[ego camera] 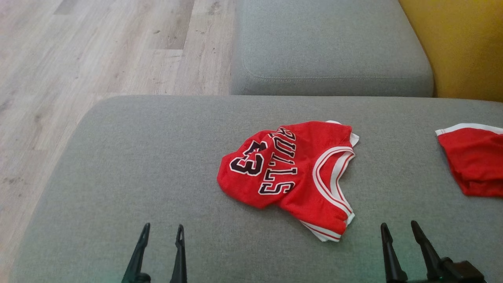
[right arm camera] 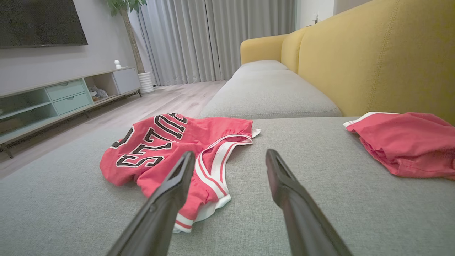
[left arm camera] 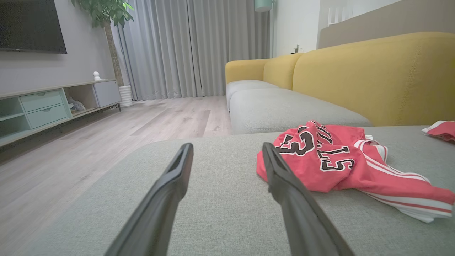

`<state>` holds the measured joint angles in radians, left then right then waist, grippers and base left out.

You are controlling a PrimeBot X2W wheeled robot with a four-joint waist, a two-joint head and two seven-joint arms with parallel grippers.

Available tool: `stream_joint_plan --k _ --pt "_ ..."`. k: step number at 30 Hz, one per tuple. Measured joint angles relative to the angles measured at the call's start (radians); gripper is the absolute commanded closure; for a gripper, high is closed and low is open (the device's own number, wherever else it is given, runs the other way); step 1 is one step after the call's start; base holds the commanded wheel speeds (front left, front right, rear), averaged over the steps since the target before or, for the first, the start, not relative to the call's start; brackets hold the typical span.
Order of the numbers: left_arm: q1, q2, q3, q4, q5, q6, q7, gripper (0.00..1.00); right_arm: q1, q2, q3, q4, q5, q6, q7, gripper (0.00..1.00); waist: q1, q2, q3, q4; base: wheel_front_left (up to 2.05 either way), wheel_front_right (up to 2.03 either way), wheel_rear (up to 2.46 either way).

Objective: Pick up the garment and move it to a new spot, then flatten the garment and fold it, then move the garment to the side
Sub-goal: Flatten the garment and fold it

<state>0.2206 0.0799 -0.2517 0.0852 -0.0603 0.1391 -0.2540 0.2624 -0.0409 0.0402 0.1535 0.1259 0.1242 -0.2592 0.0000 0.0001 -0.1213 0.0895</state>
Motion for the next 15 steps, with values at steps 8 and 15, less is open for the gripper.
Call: stream_joint_plan --k 8,15 --pt "-0.007 -0.007 -0.021 0.038 0.021 -0.044 0.000 0.00 0.000 0.000 -0.011 0.005 0.008 0.000 0.000 0.00 0.0001 0.0000 0.019 -0.017 0.00 0.00 0.00" --pt "-0.138 -0.011 -0.188 0.161 0.072 -0.137 0.000 0.00 -0.015 0.000 0.003 0.016 0.005 0.000 0.000 0.00 0.0001 0.0000 0.068 -0.094 0.00 0.00 0.00"
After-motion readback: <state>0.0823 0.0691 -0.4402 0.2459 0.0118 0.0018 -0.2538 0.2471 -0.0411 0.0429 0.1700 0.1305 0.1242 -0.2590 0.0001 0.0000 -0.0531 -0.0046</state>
